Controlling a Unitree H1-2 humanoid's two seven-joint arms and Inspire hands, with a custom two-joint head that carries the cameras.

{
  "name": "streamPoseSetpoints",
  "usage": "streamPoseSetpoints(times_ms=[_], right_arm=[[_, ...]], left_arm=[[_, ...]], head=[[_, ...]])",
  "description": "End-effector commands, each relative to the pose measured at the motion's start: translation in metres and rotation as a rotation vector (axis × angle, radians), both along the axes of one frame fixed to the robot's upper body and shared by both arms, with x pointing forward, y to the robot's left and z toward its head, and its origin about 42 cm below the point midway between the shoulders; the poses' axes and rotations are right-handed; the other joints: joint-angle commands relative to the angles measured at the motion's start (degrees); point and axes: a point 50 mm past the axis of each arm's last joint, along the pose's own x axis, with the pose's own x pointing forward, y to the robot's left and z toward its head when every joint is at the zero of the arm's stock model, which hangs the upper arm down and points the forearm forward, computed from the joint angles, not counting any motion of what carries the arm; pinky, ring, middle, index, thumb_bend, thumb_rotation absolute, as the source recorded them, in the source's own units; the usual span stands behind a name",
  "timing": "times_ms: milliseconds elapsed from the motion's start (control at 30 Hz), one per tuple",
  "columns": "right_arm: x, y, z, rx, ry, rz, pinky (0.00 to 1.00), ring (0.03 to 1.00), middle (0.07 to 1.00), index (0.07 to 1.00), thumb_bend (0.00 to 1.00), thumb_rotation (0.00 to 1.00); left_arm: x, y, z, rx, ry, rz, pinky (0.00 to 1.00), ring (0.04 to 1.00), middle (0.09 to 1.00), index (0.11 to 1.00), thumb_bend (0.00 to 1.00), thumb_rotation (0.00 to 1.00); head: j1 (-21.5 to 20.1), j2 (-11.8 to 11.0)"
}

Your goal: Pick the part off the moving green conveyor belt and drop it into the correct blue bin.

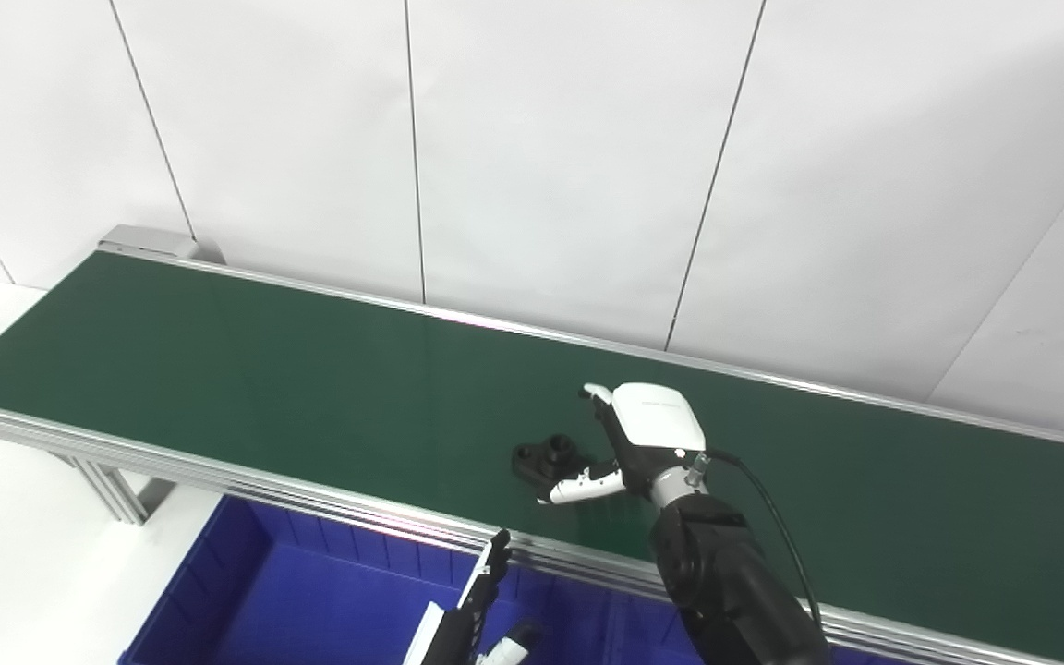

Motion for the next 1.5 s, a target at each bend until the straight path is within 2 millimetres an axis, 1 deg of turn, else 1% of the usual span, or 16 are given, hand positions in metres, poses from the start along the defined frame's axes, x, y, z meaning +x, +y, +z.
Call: streamPoseSetpoints(times_ms=[0,133,267,300,333,367,400,433,467,500,533,567,633,733,933,1467], right_arm=[[0.012,0.004,0.021,0.014,-0.075,-0.012,0.54,0.671,0.779,0.872,1.0,0.62],[0.012,0.006,0.018,0.016,-0.058,-0.019,0.43,0.574,0.741,0.865,1.0,0.64],[0.01,0.01,0.012,-0.028,-0.047,-0.002,0.37,0.52,0.706,0.831,0.99,0.65],[0.009,0.01,0.01,-0.041,-0.043,0.005,0.31,0.423,0.585,0.785,0.88,0.59],[0.009,0.01,0.008,-0.056,-0.033,0.01,0.24,0.322,0.45,0.751,0.79,0.48],[0.009,0.009,0.005,-0.081,-0.024,0.014,0.18,0.243,0.352,0.718,0.71,0.3],[0.009,0.008,0.003,-0.097,-0.018,0.015,0.14,0.204,0.304,0.696,0.68,0.17],[0.009,0.005,-0.002,-0.144,0.003,0.003,0.14,0.198,0.298,0.693,0.68,0.15],[0.009,0.003,-0.005,-0.175,0.016,-0.006,0.11,0.171,0.259,0.57,0.58,0.13],[0.009,-0.003,-0.01,-0.204,0.028,-0.019,0.09,0.162,0.246,0.528,0.55,0.12],[0.009,-0.006,-0.012,-0.221,0.035,-0.028,0.11,0.185,0.355,0.507,0.54,0.06],[0.008,-0.011,-0.015,-0.224,0.037,-0.037,0.12,0.2,0.423,0.493,0.53,0.02],[0.007,-0.018,-0.02,-0.215,0.037,-0.058,0.14,0.213,0.46,0.488,0.53,0.0],[0.005,-0.022,-0.024,-0.185,0.019,-0.071,0.15,0.223,0.469,0.488,0.53,0.0],[0.002,-0.019,-0.023,-0.147,-0.009,-0.075,0.12,0.182,0.469,0.494,0.53,0.0],[-0.009,-0.019,-0.027,0.022,-0.077,-0.12,0.14,0.199,0.469,0.485,0.52,0.0]], left_arm=[[0.002,-0.013,0.013,-0.044,-0.045,-0.007,1.0,1.0,1.0,1.0,0.72,0.86],[0.0,-0.014,0.014,-0.042,-0.042,-0.012,1.0,1.0,1.0,1.0,0.71,0.87],[-0.001,-0.016,0.016,-0.044,-0.041,-0.014,1.0,1.0,1.0,1.0,0.72,0.87],[-0.001,-0.017,0.017,-0.046,-0.042,-0.014,1.0,1.0,1.0,1.0,0.71,0.86],[-0.002,-0.017,0.017,-0.049,-0.042,-0.015,1.0,1.0,1.0,1.0,0.7,0.86],[-0.002,-0.017,0.018,-0.05,-0.04,-0.016,1.0,1.0,1.0,1.0,0.7,0.86],[-0.003,-0.017,0.018,-0.05,-0.038,-0.018,1.0,1.0,1.0,1.0,0.7,0.86],[-0.003,-0.018,0.019,-0.051,-0.036,-0.018,1.0,1.0,1.0,1.0,0.7,0.87],[-0.003,-0.018,0.02,-0.051,-0.036,-0.018,1.0,1.0,1.0,1.0,0.7,0.87],[-0.004,-0.018,0.02,-0.056,-0.034,-0.018,1.0,1.0,1.0,1.0,0.7,0.87],[-0.004,-0.018,0.02,-0.059,-0.033,-0.017,1.0,1.0,1.0,1.0,0.7,0.87],[-0.004,-0.018,0.021,-0.063,-0.033,-0.016,1.0,1.0,1.0,1.0,0.7,0.87],[-0.004,-0.018,0.021,-0.068,-0.031,-0.015,1.0,1.0,1.0,1.0,0.7,0.87],[-0.005,-0.017,0.022,-0.069,-0.029,-0.017,1.0,1.0,1.0,1.0,0.7,0.87],[-0.006,-0.016,0.022,-0.065,-0.028,-0.025,1.0,1.0,1.0,1.0,0.7,0.88],[-0.006,-0.015,0.024,-0.084,-0.029,-0.028,1.0,1.0,1.0,1.0,0.72,0.88]], head=[[0.23,0.21],[0.44,0.71],[0.43,1.17],[0.39,1.34],[0.37,1.49],[0.3,1.74],[0.3,1.74],[0.21,1.96],[0.21,1.96],[0.21,1.96],[0.21,1.96],[0.04,2.26],[-0.11,2.32],[-0.3,2.43],[-0.51,2.71],[-1.68,3.14]])
